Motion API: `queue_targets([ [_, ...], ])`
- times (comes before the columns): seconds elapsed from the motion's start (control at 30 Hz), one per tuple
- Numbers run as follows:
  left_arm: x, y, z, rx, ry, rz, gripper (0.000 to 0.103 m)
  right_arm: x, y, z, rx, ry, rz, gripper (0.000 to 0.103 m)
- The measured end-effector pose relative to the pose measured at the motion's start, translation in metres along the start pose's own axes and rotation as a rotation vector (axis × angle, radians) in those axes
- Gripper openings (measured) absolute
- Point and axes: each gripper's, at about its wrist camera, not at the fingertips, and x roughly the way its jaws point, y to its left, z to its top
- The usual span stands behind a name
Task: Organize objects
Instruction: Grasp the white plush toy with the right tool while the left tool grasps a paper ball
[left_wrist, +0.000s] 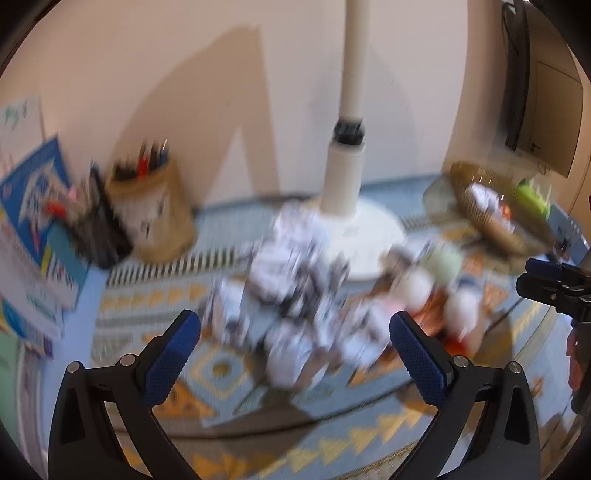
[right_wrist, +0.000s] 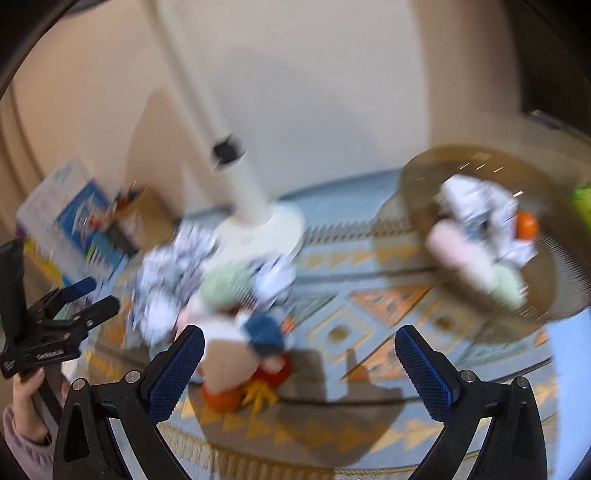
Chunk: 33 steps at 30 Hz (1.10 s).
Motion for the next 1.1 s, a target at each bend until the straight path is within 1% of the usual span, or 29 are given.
queue_targets([
  [0.07,0.01,0.004,-0.017,-0.021,0.02,-0.014,0.102,0.012,0.007,-0.011,-0.017,0.009,0.032,0.103],
  [0.17,0.031,-0.001,-0.03,-0.043,0.052,-0.029,0.103,0.03,0.016,-0.023,-0.029,0.024,0.072,0.103],
  [0.23,0.041,-0.006,-0.035,-0.04,0.066,-0.017,0.103,0.041,0.021,-0.027,-0.049,0.035,0.068,0.103],
  [0.33,0.056,-0.011,-0.035,-0.035,0.078,-0.003,0.103,0.051,0.026,-0.027,-0.073,0.016,0.048,0.103],
  [0.4,0.061,-0.009,-0.037,-0.044,0.088,0.012,0.102,0.054,0.023,-0.025,-0.064,0.002,0.056,0.103],
  [0.47,0.073,-0.005,-0.034,-0.075,0.126,0.01,0.102,0.056,0.018,-0.025,-0.044,-0.012,0.06,0.103],
  [0.53,0.076,-0.003,-0.032,-0.092,0.13,0.013,0.102,0.061,0.016,-0.027,-0.031,-0.025,0.038,0.103],
  [0.6,0.076,-0.003,-0.033,-0.096,0.128,0.008,0.102,0.068,0.013,-0.027,-0.013,0.011,0.053,0.094],
  [0.63,0.076,-0.002,-0.033,-0.099,0.128,0.006,0.102,0.069,0.012,-0.026,-0.008,0.014,0.061,0.087],
  [0.73,0.076,-0.003,-0.033,-0.095,0.13,0.012,0.102,0.07,0.009,-0.026,0.008,0.022,0.063,0.086],
  [0.87,0.08,-0.01,-0.033,-0.074,0.147,0.07,0.102,0.07,0.012,-0.026,0.0,0.018,0.082,0.079],
  [0.93,0.079,-0.01,-0.033,-0.086,0.143,0.06,0.101,0.069,0.014,-0.026,-0.008,0.016,0.083,0.078],
  [0.97,0.078,-0.008,-0.033,-0.094,0.136,0.053,0.099,0.068,0.015,-0.026,-0.013,0.011,0.084,0.077],
  [1.0,0.074,-0.005,-0.034,-0.113,0.118,0.039,0.087,0.066,0.016,-0.027,-0.018,0.0,0.08,0.076],
  [1.03,0.07,-0.003,-0.034,-0.126,0.1,0.031,0.073,0.064,0.016,-0.027,-0.022,-0.011,0.08,0.071],
  [1.07,0.065,0.0,-0.035,-0.147,0.072,0.01,0.05,0.059,0.018,-0.028,-0.028,-0.034,0.081,0.066],
  [1.1,0.06,0.004,-0.036,-0.166,0.052,0.004,0.05,0.053,0.019,-0.028,-0.036,-0.062,0.086,0.062],
])
